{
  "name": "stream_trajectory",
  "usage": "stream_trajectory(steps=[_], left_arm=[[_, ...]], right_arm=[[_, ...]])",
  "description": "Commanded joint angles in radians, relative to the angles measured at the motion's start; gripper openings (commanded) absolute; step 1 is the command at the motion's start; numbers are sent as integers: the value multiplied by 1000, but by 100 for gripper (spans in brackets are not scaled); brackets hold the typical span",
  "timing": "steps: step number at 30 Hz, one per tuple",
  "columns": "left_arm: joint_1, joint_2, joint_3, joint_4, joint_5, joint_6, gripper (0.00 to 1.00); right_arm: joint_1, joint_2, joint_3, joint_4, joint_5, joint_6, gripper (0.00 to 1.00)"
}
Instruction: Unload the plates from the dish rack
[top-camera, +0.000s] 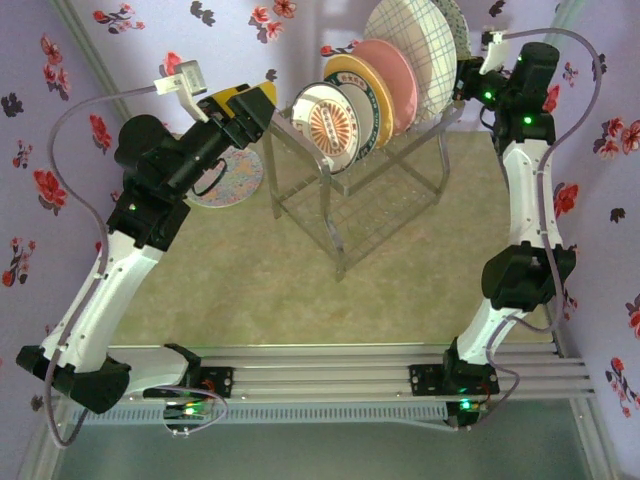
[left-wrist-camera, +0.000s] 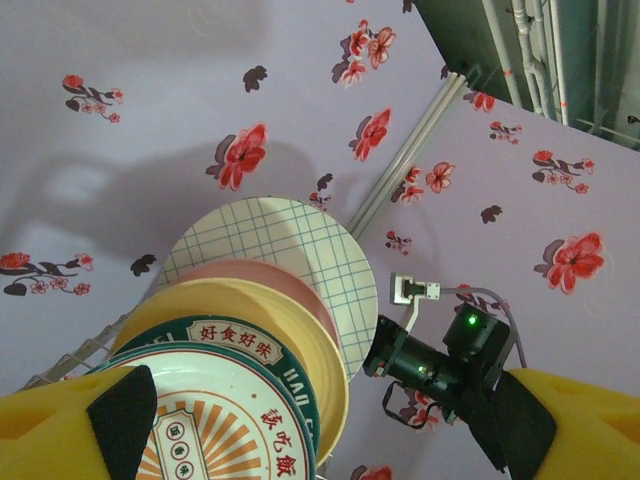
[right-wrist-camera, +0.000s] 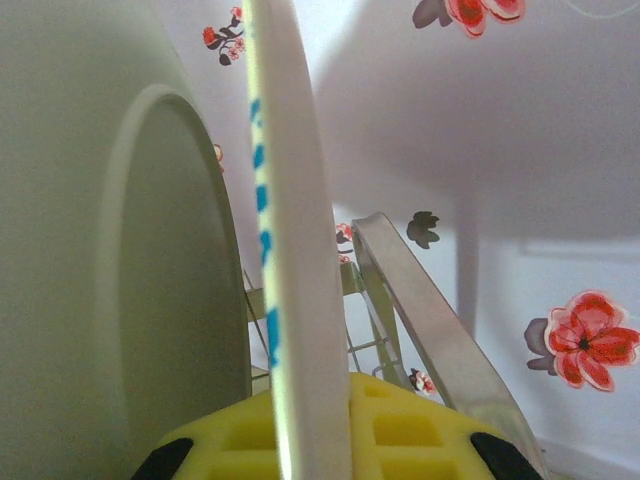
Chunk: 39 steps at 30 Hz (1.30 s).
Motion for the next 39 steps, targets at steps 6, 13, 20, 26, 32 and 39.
stream_trajectory(steps=[6, 13, 20, 26, 32, 39], left_arm=[[-16, -15, 32, 27, -2, 28, 90], [-20, -18, 33, 22, -2, 29, 90], [-27, -15, 38, 21, -2, 28, 90], [-33, -9, 45, 22, -2, 29, 90], [-42, 4, 48, 28, 0, 10, 90], [-75, 54, 79, 24, 0, -23, 90]], right_arm=[[3, -43, 102, 35, 24, -25, 0], [-10, -48, 148, 38, 65, -25, 0], [-30, -75, 165, 43, 134, -35, 0], [-54, -114, 159, 66, 208, -30, 0], [-70, -160, 143, 104, 294, 0, 0], [-75, -243, 67, 196, 418, 64, 0]])
